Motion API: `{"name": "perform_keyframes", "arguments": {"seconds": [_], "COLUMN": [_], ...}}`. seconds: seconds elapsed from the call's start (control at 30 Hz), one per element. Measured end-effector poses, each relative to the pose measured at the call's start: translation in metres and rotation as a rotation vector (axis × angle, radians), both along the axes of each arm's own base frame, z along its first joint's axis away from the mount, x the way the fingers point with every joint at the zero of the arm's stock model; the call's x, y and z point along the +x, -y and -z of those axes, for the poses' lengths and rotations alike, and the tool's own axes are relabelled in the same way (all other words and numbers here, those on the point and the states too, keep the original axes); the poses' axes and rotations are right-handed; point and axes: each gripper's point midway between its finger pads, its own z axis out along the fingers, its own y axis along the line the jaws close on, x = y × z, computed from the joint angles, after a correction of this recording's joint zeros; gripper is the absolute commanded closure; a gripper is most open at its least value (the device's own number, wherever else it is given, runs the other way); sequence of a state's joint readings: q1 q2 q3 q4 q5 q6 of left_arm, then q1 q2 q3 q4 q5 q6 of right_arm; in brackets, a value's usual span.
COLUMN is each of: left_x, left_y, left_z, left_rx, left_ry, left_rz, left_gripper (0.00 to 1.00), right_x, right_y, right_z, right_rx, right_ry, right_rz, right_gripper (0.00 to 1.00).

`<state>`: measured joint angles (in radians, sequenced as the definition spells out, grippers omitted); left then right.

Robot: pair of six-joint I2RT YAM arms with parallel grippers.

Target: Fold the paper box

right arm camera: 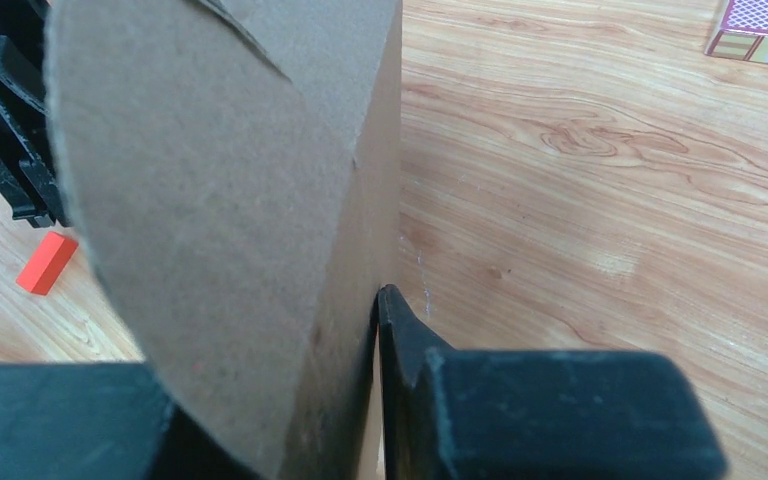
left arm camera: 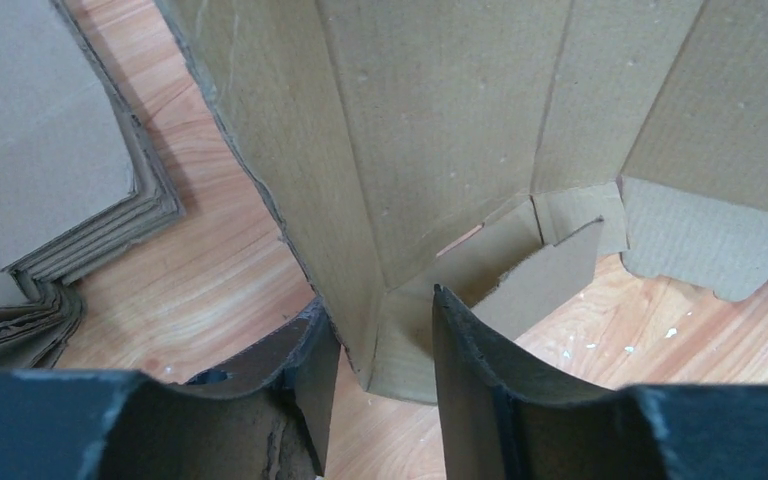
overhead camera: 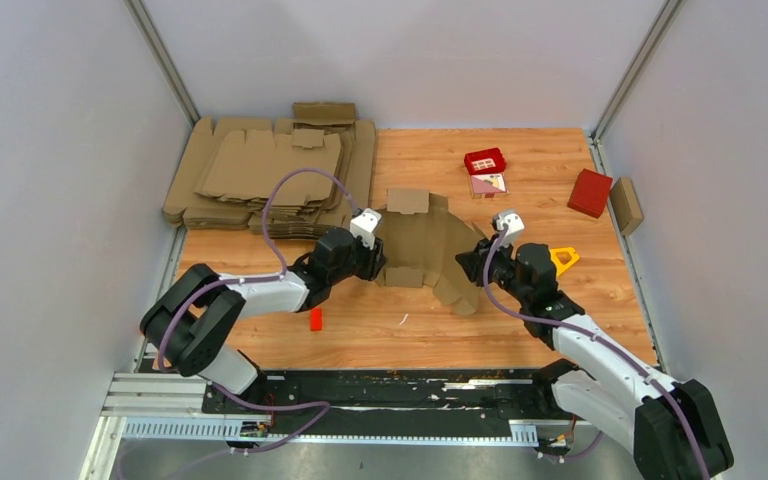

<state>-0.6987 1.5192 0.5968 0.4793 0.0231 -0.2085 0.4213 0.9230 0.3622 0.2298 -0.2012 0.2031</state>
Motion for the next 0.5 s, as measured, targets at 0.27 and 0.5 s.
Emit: {"name": "perform_keyframes", "arguments": {"seconds": [0.27,0.5], "left_x": [-0.003,-0.003], "left_y": [0.007,0.008], "left_z": [0.002,0.019], "left_rx": [-0.009,0.015], "left_ry": [-0.03,-0.093], "left_rz": [0.028,0.019], "left_gripper": [0.55,0.38], "right_x": [-0.004,-0.004], "right_y": [-0.01,-0.022], "right_z": [-0.004,-0.009], "right_rx": [-0.006,-0.027], "right_ry": [0.024,0.041], "right_rz": [-0.042,-0.077], "right_gripper": [0.74,0.73]}}
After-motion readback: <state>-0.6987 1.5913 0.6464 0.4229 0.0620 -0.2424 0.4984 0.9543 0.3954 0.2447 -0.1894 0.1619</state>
